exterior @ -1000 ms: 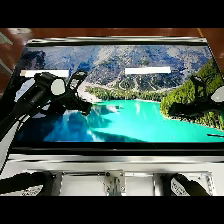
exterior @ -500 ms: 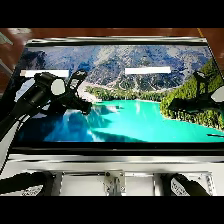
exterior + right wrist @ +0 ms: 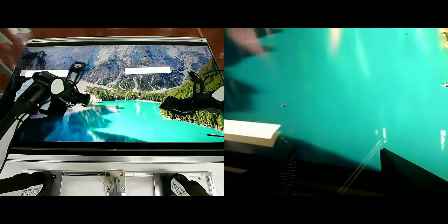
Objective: Fold the shirts.
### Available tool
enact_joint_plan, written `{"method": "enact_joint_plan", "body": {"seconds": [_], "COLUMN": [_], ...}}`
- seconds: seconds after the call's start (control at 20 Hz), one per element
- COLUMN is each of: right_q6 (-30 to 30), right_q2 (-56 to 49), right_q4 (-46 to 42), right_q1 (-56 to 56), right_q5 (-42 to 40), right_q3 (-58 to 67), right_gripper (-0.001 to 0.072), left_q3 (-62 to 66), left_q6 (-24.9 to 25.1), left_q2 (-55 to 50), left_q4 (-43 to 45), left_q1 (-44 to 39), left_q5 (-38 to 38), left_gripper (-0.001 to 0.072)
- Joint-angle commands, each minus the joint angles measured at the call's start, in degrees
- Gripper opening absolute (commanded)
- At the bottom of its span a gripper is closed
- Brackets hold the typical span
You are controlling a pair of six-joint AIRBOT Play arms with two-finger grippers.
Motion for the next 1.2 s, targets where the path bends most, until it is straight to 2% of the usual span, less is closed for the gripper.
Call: {"method": "enact_joint_plan", "body": {"seconds": [0.0, 0.2, 0.35, 0.45, 0.6, 0.95, 1.0, 1.05, 1.1, 1.15], "right_q6": [0.04, 0.42, 2.97, 4.39, 5.57, 8.15, 8.17, 8.20, 8.17, 8.17], "right_q2": [0.04, 0.04, 0.04, 0.04, 0.04, 0.04, 0.04, 0.04, 0.04, 0.04], "right_q4": [6.58, 6.84, 6.82, 6.86, 6.75, 5.46, 5.35, 5.31, 5.33, 5.33], "right_q1": [0.02, 0.07, 0.07, 0.07, 0.79, 7.78, 8.66, 9.35, 9.84, 10.05], "right_q5": [0.70, 0.26, -1.09, -1.75, -1.86, -3.80, -3.82, -3.80, -3.85, -3.87], "right_q3": [0.00, -0.02, -0.02, -0.02, -0.02, -0.02, 0.00, 0.00, 0.00, 0.00], "right_gripper": [0.0642, 0.0642, 0.0640, 0.0640, 0.0640, 0.0640, 0.0640, 0.0640, 0.0640, 0.0640], "left_q3": [0.68, 3.96, 9.79, 13.53, 16.48, 16.83, 16.83, 16.83, 16.98, 17.66], "left_q6": [-2.27, -2.29, 0.15, 0.79, 5.16, 7.04, 7.15, 7.19, 7.17, 6.99], "left_q2": [-0.55, -4.09, -12.11, -17.29, -22.88, -28.96, -29.22, -29.27, -29.24, -29.24], "left_q4": [10.93, 2.62, -1.16, -1.16, -1.09, 0.37, 0.37, 0.35, 0.35, 0.15], "left_q1": [9.33, 30.10, 40.30, 43.43, 44.70, 44.74, 44.65, 44.57, 44.48, 44.39], "left_q5": [4.59, 15.98, 18.40, 16.04, 14.19, 14.49, 14.16, 13.92, 13.57, 12.52], "left_gripper": [0.0699, 0.0698, 0.0696, 0.0697, 0.0697, 0.0688, 0.0555, 0.0286, 0.0049, 0.0039]}}
